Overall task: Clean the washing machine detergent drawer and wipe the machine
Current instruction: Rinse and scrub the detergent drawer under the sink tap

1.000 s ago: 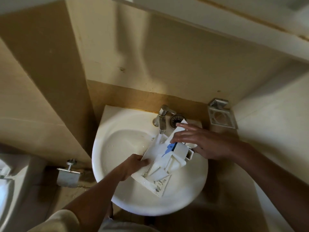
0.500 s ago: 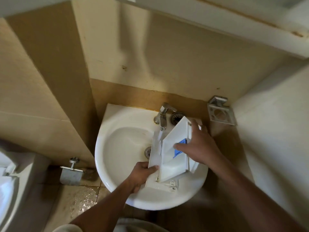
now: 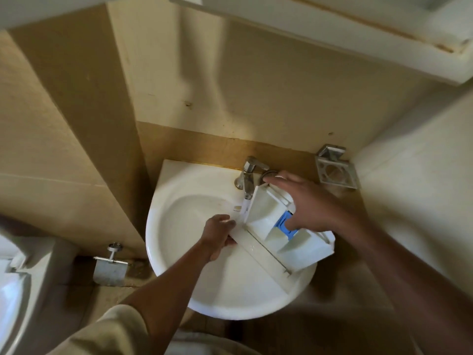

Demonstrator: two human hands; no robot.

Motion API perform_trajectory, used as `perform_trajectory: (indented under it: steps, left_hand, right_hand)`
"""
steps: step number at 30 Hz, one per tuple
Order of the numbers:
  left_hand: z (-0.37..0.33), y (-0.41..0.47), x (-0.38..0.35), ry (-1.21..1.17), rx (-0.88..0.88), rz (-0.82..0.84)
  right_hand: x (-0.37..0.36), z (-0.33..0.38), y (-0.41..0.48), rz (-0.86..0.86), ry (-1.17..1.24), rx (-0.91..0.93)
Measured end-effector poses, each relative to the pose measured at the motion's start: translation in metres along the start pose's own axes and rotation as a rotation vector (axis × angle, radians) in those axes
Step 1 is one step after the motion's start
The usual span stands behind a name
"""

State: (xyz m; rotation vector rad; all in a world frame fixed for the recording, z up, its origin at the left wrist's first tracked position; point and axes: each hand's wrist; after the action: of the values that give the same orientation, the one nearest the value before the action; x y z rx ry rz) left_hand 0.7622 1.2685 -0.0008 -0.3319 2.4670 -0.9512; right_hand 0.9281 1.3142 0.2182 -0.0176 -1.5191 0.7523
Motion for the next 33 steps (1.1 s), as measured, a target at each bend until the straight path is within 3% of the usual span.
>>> perform_trajectory:
  steps: [7,13,15,17,19,22,25,28,33]
  left_hand:
    - [-0.014,0.007,0.003,0.232,0.110,0.125]
    - [0.000,0.008,0.003,0.158,0.101,0.174]
    - [0.006,0.008,0.002,0.165,0.077,0.168]
    - [0.012,0.009,0.003,0.161,0.058,0.181]
    - [0.016,0.007,0.004,0.135,0.060,0.189]
    - [0.019,0.008,0.005,0.130,0.050,0.177]
    - [0.020,0.012,0.008,0.130,0.037,0.151]
    - [0.022,0.015,0.012,0.068,0.034,0.097]
    - [0.017,0.015,0.014,-0.032,0.036,0.071]
  right_hand:
    - [-0.005,-0.007,-0.009,0.100,-0.275,0.265]
    - [-0.034,-0.016,-0.007,-0.033,-0.415,0.410]
    - [-0.043,-0.020,-0.013,-0.129,-0.333,0.325]
    - [-0.052,-0.023,-0.022,-0.212,-0.131,0.120]
    - [-0.054,-0.026,-0.028,-0.142,0.067,-0.091]
    - [-0.053,-0.013,-0.035,0.044,0.265,-0.251]
    - [-0.065,0.022,-0.033,-0.097,0.139,-0.343]
    - [-0.081,0.048,-0.024,-0.178,-0.048,-0.312]
    - [-0.079,0.074,-0.013,-0.184,0.064,-0.347]
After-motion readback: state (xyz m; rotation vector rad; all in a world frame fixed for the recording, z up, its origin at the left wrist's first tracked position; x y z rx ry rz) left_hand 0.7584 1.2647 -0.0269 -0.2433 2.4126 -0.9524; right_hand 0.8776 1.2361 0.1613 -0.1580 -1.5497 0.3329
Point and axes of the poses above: each hand's wrist, its own y-axis towards the middle knuckle, its own x-axis out of the back of the hand, z = x × y, and after that the axes turned 7 degrees about -y, right-handed
